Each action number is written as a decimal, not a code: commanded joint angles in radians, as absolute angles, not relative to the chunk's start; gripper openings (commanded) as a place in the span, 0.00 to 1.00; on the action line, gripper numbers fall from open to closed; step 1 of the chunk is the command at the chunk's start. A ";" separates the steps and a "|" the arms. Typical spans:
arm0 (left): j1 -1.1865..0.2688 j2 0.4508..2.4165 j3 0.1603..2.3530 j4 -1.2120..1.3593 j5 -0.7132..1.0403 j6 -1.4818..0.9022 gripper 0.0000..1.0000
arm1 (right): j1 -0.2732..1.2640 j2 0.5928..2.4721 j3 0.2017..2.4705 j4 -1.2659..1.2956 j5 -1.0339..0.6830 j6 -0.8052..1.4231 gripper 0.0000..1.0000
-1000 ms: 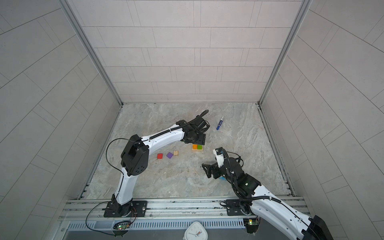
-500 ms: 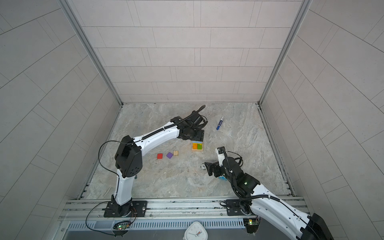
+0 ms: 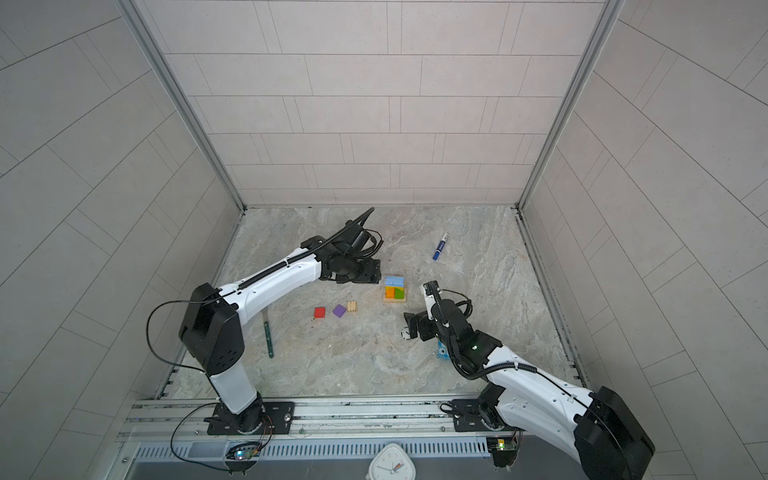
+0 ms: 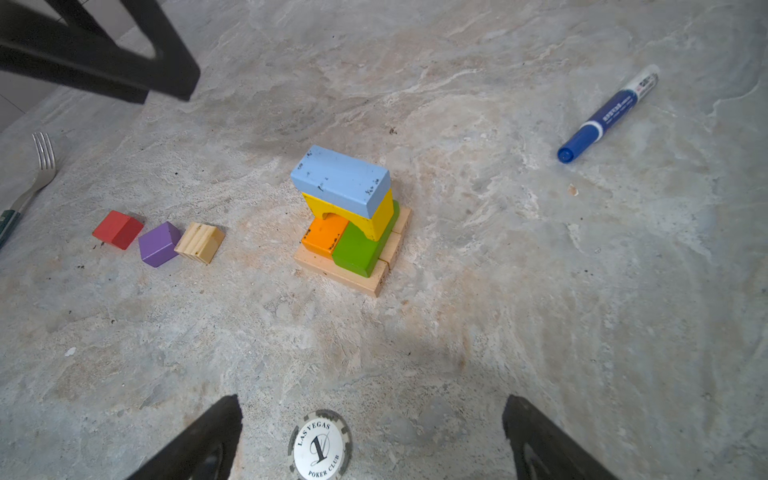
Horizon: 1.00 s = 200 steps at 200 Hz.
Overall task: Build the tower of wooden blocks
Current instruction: 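Raise the left gripper off the tower and move it over the red cube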
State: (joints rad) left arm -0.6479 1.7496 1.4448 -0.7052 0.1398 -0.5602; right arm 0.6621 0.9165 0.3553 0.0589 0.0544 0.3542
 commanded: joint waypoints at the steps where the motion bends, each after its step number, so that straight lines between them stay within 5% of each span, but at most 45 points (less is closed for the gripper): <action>1: -0.614 1.677 1.368 -0.709 0.145 -0.530 0.87 | 0.662 0.913 0.365 0.082 0.054 0.305 1.00; 82: -0.504 1.519 1.104 -0.766 -0.011 -0.534 0.83 | 0.663 0.836 0.318 0.067 0.037 0.318 0.99; 200: -0.458 1.609 1.024 -0.681 -0.021 -0.522 0.66 | 0.665 0.777 0.283 0.076 -0.020 0.313 1.00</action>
